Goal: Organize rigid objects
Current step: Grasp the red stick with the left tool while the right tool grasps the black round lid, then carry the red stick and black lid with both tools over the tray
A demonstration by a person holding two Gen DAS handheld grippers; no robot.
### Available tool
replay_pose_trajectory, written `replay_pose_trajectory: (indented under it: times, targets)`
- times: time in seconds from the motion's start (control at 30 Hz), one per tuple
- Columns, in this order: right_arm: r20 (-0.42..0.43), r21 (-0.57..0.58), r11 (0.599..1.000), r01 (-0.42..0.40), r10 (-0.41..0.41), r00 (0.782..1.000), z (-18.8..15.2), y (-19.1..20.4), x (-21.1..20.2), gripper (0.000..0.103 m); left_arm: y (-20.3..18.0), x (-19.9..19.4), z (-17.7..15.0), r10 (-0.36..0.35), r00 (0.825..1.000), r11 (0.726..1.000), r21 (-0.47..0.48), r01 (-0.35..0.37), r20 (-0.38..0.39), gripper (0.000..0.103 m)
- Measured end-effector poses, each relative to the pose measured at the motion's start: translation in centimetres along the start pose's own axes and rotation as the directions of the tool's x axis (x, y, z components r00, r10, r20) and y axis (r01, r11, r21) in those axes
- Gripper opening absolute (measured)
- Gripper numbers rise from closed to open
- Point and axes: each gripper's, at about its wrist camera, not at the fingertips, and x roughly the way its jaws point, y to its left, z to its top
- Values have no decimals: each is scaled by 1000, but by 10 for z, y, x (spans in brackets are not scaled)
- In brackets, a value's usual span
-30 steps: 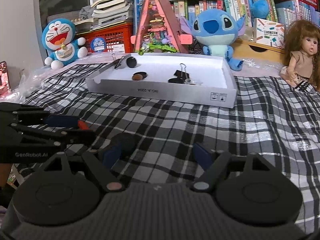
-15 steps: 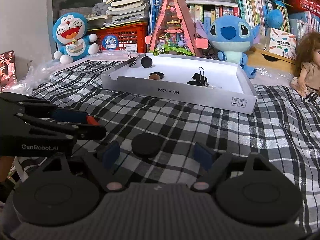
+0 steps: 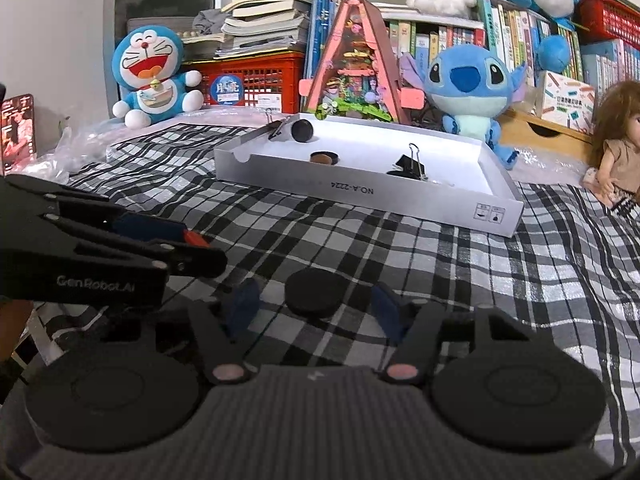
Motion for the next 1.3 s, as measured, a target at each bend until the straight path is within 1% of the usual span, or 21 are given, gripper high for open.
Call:
replay_pose_trajectory:
  times: [0.1, 0.2, 0.43, 0.6, 1.0, 1.13, 1.3]
  targets:
    - [8, -6, 1000, -6, 6, 1000, 0, 3, -1, 56, 0, 0, 0, 1, 1000, 1000, 2, -1, 1, 42]
    - [13, -12, 1000, -8, 8, 1000, -1, 5, -1, 52, 0, -1, 0, 2, 1000, 1000, 3, -2, 2, 42]
    - [20, -8, 1000, -8, 8, 1000, -2, 7, -3, 47, 0, 0, -1, 0, 1000, 1000, 0, 0, 2, 42]
    - [29, 13, 1000, 2, -2, 1000, -2, 5, -4, 38, 1, -2, 0, 2, 1000, 1000, -5, -2, 3, 42]
    - [47, 31, 999, 20, -21, 999, 1, 1, -7, 37, 2, -3, 5, 29, 1000, 998, -52, -28, 12, 42]
    - [52, 49, 998, 32, -35, 998, 5, -2, -8, 37, 2, -3, 8, 49, 999, 997, -59, -49, 11, 42]
    - [57, 71, 996, 51, -56, 997, 8, -7, -8, 37, 2, 0, 10, 70, 998, 993, -99, -69, 3, 42]
